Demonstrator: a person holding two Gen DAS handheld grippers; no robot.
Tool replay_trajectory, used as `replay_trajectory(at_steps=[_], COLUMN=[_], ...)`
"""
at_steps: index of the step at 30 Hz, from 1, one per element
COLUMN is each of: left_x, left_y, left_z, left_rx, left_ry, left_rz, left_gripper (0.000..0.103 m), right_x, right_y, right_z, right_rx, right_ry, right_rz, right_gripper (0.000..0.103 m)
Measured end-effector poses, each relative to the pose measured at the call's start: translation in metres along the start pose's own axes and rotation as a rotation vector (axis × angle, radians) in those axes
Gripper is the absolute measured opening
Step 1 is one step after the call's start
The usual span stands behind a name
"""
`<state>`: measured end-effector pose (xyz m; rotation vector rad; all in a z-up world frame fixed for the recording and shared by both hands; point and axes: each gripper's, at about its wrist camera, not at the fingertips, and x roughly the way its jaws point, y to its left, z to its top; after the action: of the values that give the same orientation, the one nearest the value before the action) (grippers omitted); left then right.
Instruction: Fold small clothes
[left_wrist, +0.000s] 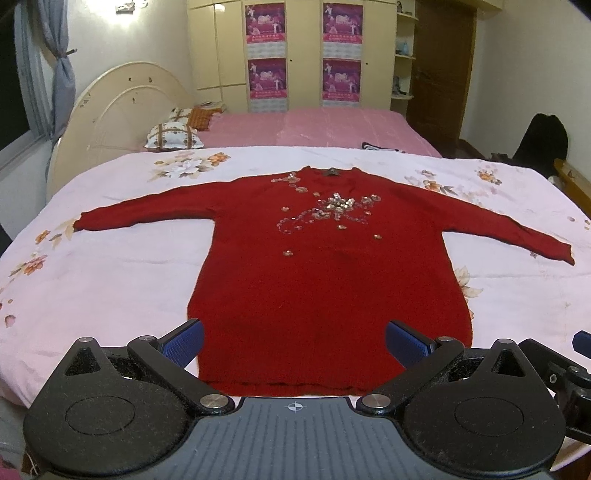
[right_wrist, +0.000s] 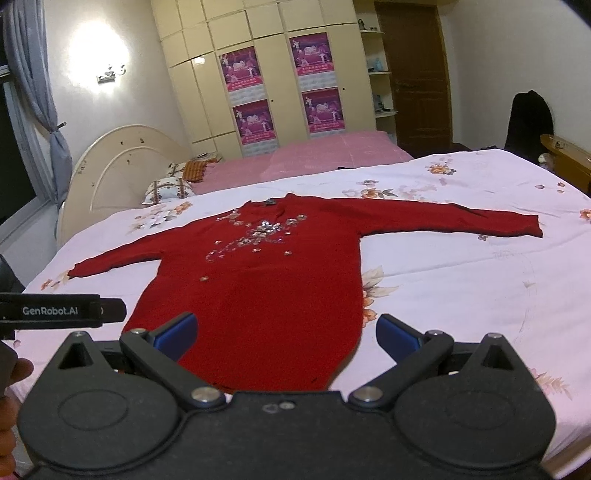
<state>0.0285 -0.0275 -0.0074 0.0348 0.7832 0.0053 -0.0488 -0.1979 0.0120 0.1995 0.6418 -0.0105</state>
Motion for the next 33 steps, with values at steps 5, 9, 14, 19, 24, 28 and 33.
replay_trajectory(at_steps=[5,9,14,19,24,28,33], left_x=[0.02,0.041,0.073,0.113,0.156,0.187,0.22], left_y=[-0.003,-0.005,-0.006,-0.007,-0.011,-0.018,-0.037], left_z=[0.011,0.021,0.04,0.064,0.089,0.105,0.119], left_rx=[0.012,0.027,0.037,0.068,0.102,0.123,0.15], left_ry=[0.016,0.028,0.03,0.03,0.047,0.06,0.074], left_rz=[-0.009,-0.014,-0.03,-0.043,-0.078,-0.102,-0.115], left_gripper=[0.103,0.103,0.103,0.103,0.103,0.103,0.103], right_x=[0.014,0.028,0.054,0.085,0.121,0.14,0.156], right_y=[-0.002,-0.005,-0.01,-0.02,-0.029,-0.034,-0.057], right_z=[0.005,0.011,0.022,0.035,0.048,0.058,0.069], right_rx=[-0.001,0.005,0.017,0.045,0.093,0.111,0.166], right_ry=[0.003,-0.006,-0.005,-0.018,0.0,0.004,0.005], right_rz=[-0.022,-0.042,-0.056,-0.097,-0.138,-0.181,-0.242], right_gripper=[0.102,0.102,0.102,0.095,0.079,0.075,0.074])
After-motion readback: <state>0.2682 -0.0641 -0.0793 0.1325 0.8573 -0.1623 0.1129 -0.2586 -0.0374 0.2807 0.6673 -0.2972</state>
